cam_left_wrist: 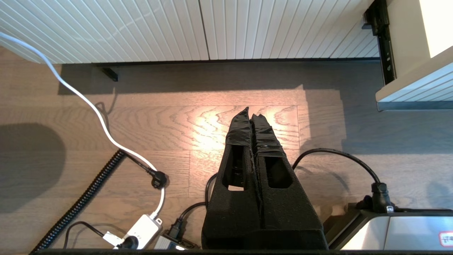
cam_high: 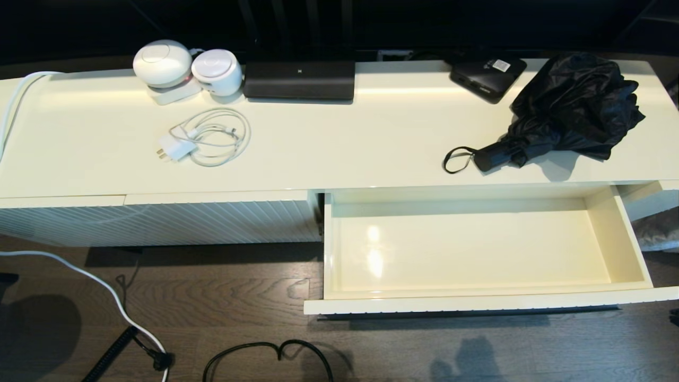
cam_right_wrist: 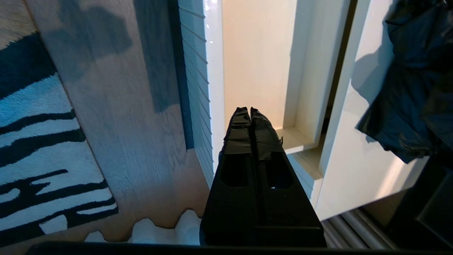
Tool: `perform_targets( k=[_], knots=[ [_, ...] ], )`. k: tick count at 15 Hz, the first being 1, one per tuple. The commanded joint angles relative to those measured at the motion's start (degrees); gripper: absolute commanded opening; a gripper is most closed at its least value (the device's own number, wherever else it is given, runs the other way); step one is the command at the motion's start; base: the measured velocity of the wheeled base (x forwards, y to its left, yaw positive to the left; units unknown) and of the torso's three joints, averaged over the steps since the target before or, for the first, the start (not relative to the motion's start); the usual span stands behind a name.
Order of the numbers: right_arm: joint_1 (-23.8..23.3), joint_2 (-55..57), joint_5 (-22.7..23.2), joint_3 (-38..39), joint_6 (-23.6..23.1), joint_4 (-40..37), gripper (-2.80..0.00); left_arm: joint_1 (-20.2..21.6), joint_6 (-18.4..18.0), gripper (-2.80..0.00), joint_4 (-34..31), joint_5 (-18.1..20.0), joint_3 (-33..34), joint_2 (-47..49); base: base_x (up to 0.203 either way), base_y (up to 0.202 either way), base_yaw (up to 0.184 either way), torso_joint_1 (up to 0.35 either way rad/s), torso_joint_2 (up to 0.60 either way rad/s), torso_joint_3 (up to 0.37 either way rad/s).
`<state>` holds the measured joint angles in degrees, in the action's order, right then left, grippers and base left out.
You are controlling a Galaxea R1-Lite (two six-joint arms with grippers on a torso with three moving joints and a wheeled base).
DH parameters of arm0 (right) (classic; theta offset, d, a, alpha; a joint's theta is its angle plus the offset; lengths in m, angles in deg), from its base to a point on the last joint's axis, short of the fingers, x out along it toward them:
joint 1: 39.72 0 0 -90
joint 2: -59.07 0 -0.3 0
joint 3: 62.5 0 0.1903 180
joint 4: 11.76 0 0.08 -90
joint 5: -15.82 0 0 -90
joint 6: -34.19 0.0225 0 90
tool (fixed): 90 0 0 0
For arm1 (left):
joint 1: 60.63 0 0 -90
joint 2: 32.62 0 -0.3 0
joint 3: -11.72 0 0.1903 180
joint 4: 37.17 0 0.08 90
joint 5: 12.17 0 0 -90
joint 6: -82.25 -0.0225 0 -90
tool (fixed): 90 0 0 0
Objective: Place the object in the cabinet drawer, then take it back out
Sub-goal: Close the drawer
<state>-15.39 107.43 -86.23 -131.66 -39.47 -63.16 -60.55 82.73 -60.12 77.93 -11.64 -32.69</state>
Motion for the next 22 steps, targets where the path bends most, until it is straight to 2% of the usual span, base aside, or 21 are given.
perform_targets(
  k=[1, 3, 5, 10, 13, 22],
  knots=[
    [0.4, 3.4, 2.0, 0.8, -0.2, 0.2, -2.8, 0.0, 0.0, -2.8, 0.0, 0.0, 0.0, -0.1, 0.0, 0.0, 0.0, 0.0, 0.0, 0.0],
    [0.6, 7.8, 6.4, 1.1, 0.0, 0.9, -2.8, 0.0, 0.1, -2.8, 0.0, 0.0, 0.0, -0.1, 0.0, 0.0, 0.0, 0.0, 0.0, 0.0],
    [0.8, 12.7, 9.0, 2.0, 0.0, 4.2, -2.8, 0.0, 0.1, -2.8, 0.0, 0.0, 0.0, -0.1, 0.0, 0.0, 0.0, 0.0, 0.0, 0.0],
    [1.8, 25.2, 12.3, 6.5, 4.2, 18.6, -2.8, 0.0, 0.1, -2.8, 0.0, 0.0, -0.1, -0.1, 0.0, 0.0, 0.0, 0.0, 0.0, 0.0],
    [4.6, 29.9, 12.7, 9.9, 8.6, 31.6, -2.8, 0.0, 0.0, -2.8, 0.0, 0.0, 0.0, -0.1, 0.0, 0.0, 0.0, 0.0, 0.0, 0.0],
    [7.1, 25.6, 12.8, 12.0, 7.9, 32.4, -2.8, 0.0, 0.1, -2.8, 0.0, 0.0, 0.0, -0.1, 0.0, 0.0, 0.0, 0.0, 0.0, 0.0]
  ],
)
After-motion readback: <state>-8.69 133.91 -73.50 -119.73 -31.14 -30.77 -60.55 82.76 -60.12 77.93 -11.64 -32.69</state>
